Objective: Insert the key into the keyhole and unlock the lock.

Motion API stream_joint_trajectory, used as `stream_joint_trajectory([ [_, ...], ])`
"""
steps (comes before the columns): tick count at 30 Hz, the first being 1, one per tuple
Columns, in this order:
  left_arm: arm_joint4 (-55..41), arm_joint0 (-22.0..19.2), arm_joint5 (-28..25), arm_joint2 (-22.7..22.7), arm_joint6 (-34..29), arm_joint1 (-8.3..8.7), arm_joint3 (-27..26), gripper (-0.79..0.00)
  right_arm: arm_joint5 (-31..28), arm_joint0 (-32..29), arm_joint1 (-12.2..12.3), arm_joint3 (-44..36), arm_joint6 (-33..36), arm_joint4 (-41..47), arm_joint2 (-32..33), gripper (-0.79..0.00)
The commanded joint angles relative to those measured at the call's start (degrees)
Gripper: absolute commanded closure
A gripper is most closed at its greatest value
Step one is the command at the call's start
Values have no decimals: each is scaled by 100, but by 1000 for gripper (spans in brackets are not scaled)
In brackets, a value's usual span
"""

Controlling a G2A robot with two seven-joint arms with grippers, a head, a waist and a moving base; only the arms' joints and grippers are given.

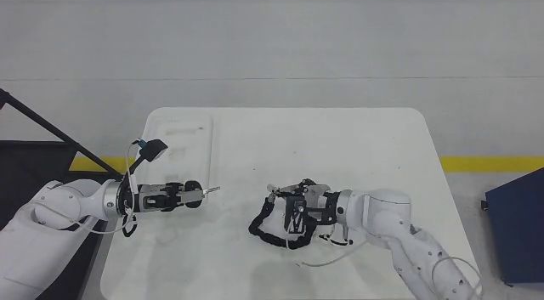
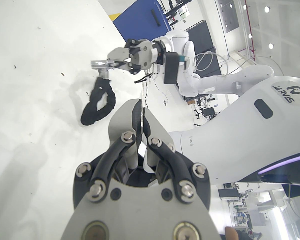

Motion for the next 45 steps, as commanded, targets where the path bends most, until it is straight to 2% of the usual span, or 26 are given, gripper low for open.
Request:
stream_joint_trajectory([
  [1,0,0,0,0,0,0,0,0,-426,-116,65,12,-490,332,310,0],
  [5,0,0,0,0,0,0,0,0,-658,-208,158,215,-1329,944,458,0],
  [11,0,0,0,0,0,0,0,0,-658,68,360,746,-2245,1906,-27,0],
  [24,0,0,0,0,0,0,0,0,-658,1202,650,1641,-3115,3767,-1912,0],
  [40,0,0,0,0,0,0,0,0,-638,1211,654,1671,-3155,3870,-1973,0],
  [42,0,0,0,0,0,0,0,0,-658,1058,627,1599,-3417,4399,-2109,0],
  [45,0,0,0,0,0,0,0,0,-658,1159,628,1831,-3729,4883,-2341,0],
])
